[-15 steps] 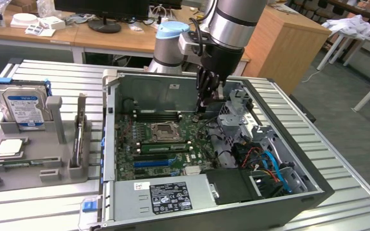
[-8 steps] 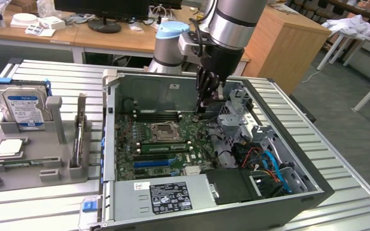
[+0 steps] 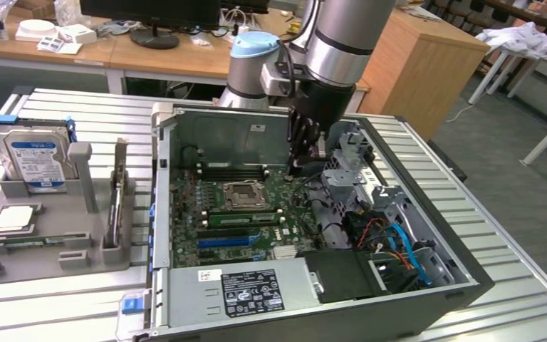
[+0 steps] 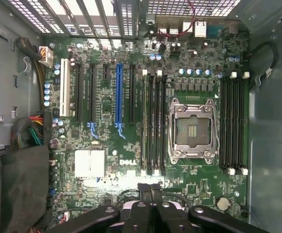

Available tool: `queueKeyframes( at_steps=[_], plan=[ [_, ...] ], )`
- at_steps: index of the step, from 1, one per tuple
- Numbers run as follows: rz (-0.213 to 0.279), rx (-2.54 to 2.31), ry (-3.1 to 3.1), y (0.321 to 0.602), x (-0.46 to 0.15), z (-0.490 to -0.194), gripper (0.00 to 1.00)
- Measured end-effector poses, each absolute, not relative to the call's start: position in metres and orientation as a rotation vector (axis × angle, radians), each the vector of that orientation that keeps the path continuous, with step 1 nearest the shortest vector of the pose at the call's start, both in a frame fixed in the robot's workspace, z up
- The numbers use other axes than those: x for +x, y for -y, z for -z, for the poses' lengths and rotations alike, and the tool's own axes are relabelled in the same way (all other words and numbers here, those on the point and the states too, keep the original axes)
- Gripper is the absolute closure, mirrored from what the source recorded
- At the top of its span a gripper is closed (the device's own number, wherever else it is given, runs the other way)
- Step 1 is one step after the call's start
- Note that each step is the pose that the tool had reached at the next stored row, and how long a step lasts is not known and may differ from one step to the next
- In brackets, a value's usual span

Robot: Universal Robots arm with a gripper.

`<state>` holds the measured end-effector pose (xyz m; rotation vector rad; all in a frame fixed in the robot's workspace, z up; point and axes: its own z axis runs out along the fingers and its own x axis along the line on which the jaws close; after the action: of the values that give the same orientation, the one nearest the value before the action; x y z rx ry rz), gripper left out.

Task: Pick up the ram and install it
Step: 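Press down the ram until it locks into place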

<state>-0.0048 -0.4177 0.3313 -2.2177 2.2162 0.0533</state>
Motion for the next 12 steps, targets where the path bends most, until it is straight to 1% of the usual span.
queueKeyframes(
  at_steps=[12],
  plan=[
    [-0.053, -2.218, -2.216, 0.4177, -0.0048, -0.3208, 0.89]
  ],
)
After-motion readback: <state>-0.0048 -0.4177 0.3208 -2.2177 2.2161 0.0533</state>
